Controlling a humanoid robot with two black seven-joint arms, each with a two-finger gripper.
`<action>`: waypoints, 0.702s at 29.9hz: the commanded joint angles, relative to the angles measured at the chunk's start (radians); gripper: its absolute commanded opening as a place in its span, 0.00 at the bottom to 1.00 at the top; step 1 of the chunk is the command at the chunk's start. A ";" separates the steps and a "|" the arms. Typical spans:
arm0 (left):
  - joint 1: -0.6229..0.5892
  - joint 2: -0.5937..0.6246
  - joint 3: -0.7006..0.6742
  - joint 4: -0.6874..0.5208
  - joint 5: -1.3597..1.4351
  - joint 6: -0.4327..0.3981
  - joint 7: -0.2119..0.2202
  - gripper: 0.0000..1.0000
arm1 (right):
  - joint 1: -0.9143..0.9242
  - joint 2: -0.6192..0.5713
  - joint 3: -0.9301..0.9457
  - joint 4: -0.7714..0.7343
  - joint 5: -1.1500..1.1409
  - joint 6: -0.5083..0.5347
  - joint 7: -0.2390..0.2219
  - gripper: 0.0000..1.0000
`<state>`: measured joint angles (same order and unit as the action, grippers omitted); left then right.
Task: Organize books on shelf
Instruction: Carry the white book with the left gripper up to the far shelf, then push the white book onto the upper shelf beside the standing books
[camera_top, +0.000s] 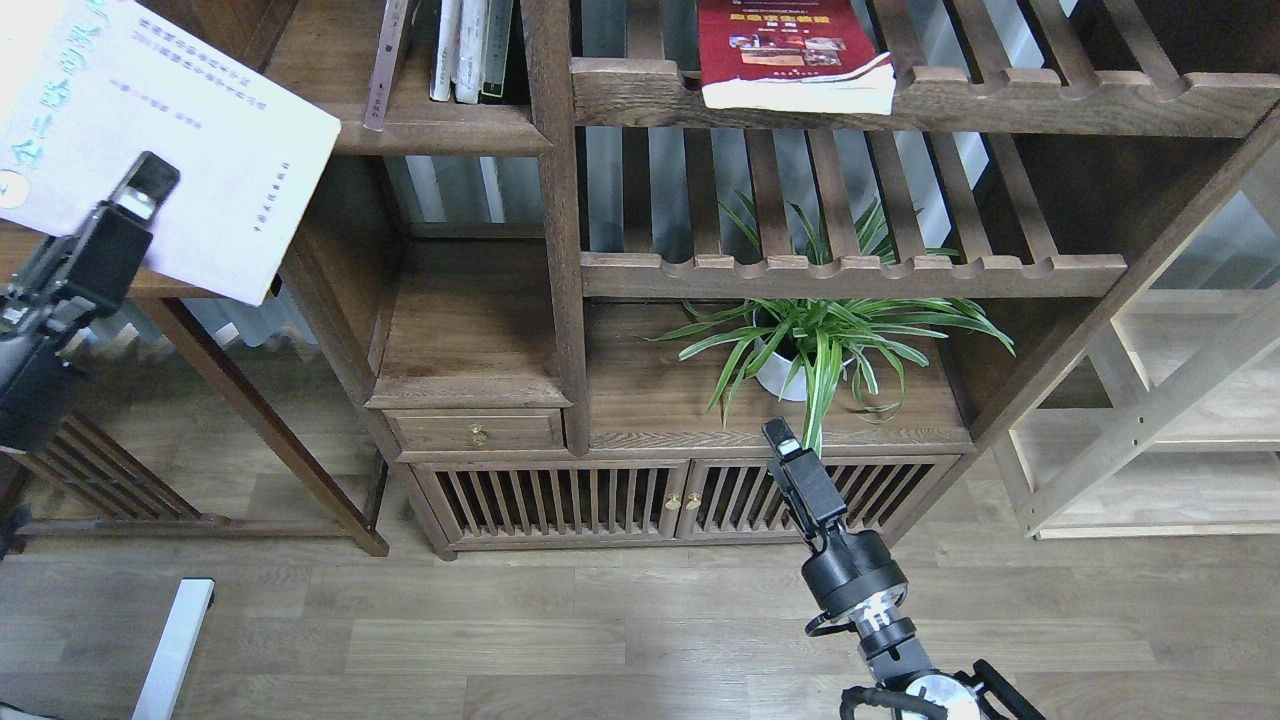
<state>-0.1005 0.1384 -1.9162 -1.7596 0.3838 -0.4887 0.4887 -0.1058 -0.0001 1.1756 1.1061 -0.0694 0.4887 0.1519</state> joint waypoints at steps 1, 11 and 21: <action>-0.047 0.116 -0.001 0.041 0.001 0.000 0.000 0.02 | 0.005 0.000 -0.007 0.000 0.000 0.000 -0.002 0.99; -0.136 0.230 0.049 0.149 -0.003 0.000 0.000 0.02 | 0.047 0.000 -0.020 -0.002 0.000 0.000 -0.002 0.99; -0.220 0.234 0.118 0.150 -0.003 0.000 0.000 0.03 | 0.054 0.000 -0.020 0.000 0.000 0.000 -0.002 0.99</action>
<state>-0.2825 0.3690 -1.8336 -1.6156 0.3791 -0.4887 0.4886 -0.0557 0.0000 1.1550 1.1044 -0.0690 0.4887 0.1503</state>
